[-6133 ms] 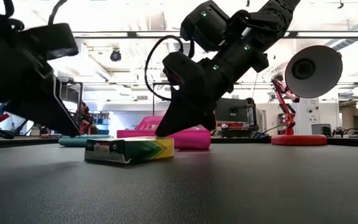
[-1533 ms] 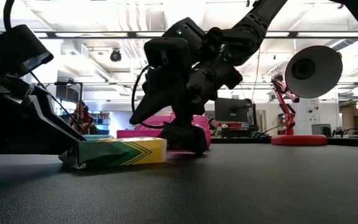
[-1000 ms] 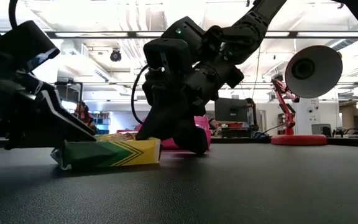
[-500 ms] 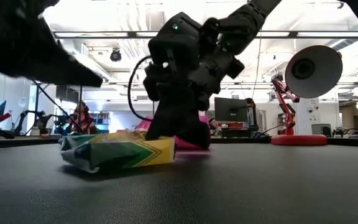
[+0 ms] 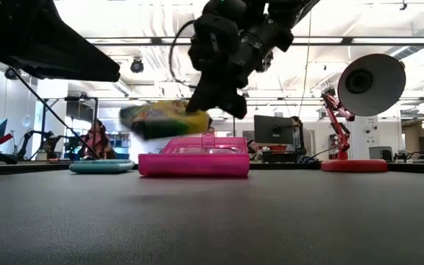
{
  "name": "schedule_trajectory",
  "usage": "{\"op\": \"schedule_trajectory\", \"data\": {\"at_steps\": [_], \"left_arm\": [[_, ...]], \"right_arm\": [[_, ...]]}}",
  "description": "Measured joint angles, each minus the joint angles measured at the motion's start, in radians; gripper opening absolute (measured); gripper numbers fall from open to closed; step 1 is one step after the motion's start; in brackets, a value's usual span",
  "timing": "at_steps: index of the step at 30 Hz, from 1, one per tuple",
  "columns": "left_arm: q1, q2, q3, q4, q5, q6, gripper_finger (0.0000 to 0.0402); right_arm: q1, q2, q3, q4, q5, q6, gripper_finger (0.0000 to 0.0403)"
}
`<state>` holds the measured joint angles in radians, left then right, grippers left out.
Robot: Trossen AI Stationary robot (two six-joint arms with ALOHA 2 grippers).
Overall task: Pack school essentials
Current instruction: Put the yellow crayon box into the pink supply box
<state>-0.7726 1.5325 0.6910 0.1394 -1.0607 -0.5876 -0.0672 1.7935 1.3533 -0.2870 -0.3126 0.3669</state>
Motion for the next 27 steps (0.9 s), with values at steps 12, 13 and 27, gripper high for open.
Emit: {"op": "schedule_trajectory", "data": {"at_steps": [12, 13, 27], "left_arm": [[0.0, 0.001, -0.005, 0.001, -0.007, -0.001, 0.0164], [0.0, 0.001, -0.006, 0.001, -0.013, -0.001, 0.0164], [0.0, 0.002, -0.011, 0.001, -0.019, -0.002, 0.0164]], "right_arm": [[-0.265, -0.028, -0.01, 0.063, 0.053, -0.019, 0.0009], [-0.278, -0.015, -0.011, 0.078, 0.053, -0.005, 0.0009], [-0.312, 0.09, -0.016, 0.205, 0.054, 0.117, 0.0009]]}}
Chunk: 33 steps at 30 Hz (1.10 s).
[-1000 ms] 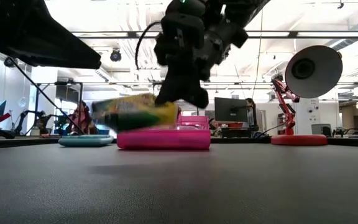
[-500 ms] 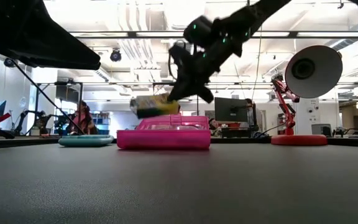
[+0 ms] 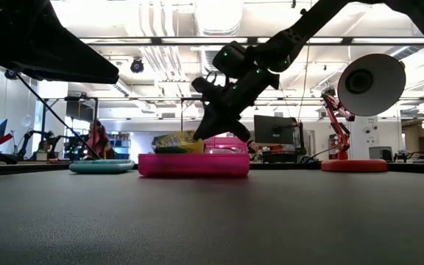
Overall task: Pack school essentials
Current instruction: Put the yellow crayon box into the pink supply box, then close the pink supply box
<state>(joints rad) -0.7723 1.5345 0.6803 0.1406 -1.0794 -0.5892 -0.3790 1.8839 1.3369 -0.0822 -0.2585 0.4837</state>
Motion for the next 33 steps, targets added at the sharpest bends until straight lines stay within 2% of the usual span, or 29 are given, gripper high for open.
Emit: {"op": "schedule_trajectory", "data": {"at_steps": [10, 13, 17, 23, 28, 33], "left_arm": [[0.0, 0.0, 0.0, 0.0, 0.0, 0.0, 0.0164], [0.0, 0.0, 0.0, 0.0, 0.0, 0.0, 0.0164], [0.0, 0.0, 0.0, 0.0, 0.0, 0.001, 0.0164], [0.033, 0.0, 0.0, -0.001, -0.025, 0.049, 0.0164], [0.119, 0.0, 0.0, 0.0, -0.036, 0.127, 0.0164], [0.275, 0.0, 0.0, 0.0, -0.055, 0.155, 0.0164]], "right_arm": [[0.012, 0.002, -0.014, -0.009, 0.001, 0.005, 0.0009], [0.013, 0.002, -0.015, -0.013, -0.001, -0.011, 0.002], [0.013, 0.002, -0.015, -0.017, -0.003, -0.013, 0.0056], [0.01, -0.008, -0.015, -0.05, -0.009, -0.034, 0.013], [-0.019, -0.055, 0.046, -0.224, -0.008, -0.18, 0.0175], [-0.053, -0.078, 0.144, -0.394, 0.029, -0.402, 0.0189]]}}
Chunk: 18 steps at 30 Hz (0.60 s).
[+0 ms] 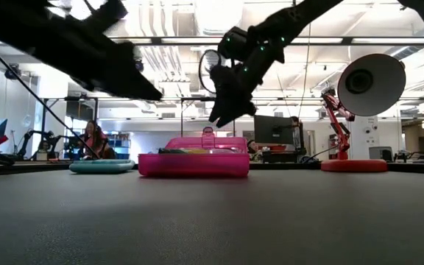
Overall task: Pack school essentials
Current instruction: Close the pink supply box
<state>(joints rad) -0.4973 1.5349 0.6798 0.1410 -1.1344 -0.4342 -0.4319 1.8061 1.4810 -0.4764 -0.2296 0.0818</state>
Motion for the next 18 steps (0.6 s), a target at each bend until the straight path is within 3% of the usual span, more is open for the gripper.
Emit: {"op": "schedule_trajectory", "data": {"at_steps": [3, 6, 8, 12, 18], "left_arm": [[0.116, 0.0, -0.004, 0.001, 0.003, -0.011, 0.0164], [0.212, 0.0, -0.021, 0.01, 0.085, -0.031, 0.0164], [0.252, 0.0, -0.035, 0.01, 0.122, -0.031, 0.0164], [0.284, 0.0, -0.063, 0.043, 0.134, -0.032, 0.0164], [0.275, 0.0, -0.175, 0.183, 0.177, -0.023, 0.0164]], "right_arm": [[-0.015, 0.0, 0.046, -0.045, 0.15, -0.139, 0.0186], [-0.036, -0.001, 0.053, -0.052, 0.341, -0.256, 0.018], [-0.057, -0.001, 0.053, -0.076, 0.411, -0.329, 0.0176], [-0.122, 0.0, 0.04, -0.115, 0.422, -0.395, 0.0168], [-0.247, 0.004, 0.027, -0.11, 0.408, -0.356, 0.0152]]}}
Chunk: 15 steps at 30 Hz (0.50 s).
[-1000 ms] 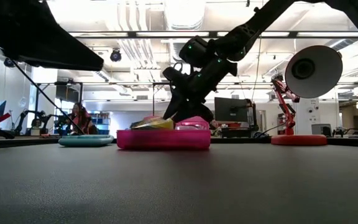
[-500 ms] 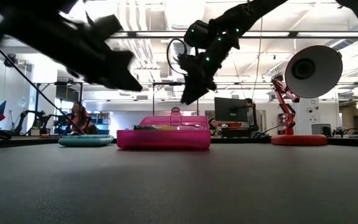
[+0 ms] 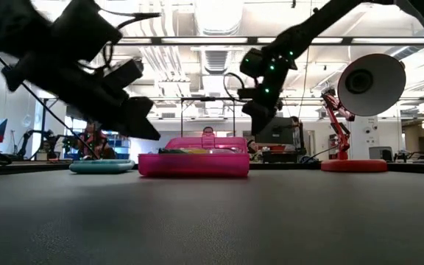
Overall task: Pack school essentials
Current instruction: Close the pink supply box
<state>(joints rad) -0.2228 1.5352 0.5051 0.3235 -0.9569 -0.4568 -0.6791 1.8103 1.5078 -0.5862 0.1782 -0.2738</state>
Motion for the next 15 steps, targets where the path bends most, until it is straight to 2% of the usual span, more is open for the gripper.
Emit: {"op": "schedule_trajectory", "data": {"at_steps": [8, 15], "left_arm": [[0.005, 0.0, -0.21, 0.454, 0.006, 0.095, 0.0164], [0.019, 0.0, -0.243, 0.491, 0.007, 0.075, 0.0164]], "right_arm": [[-0.127, 0.002, -0.007, 0.136, 0.0, 0.19, 0.0137], [-0.13, 0.069, -0.014, 0.204, -0.002, 0.182, 0.0134]]}}
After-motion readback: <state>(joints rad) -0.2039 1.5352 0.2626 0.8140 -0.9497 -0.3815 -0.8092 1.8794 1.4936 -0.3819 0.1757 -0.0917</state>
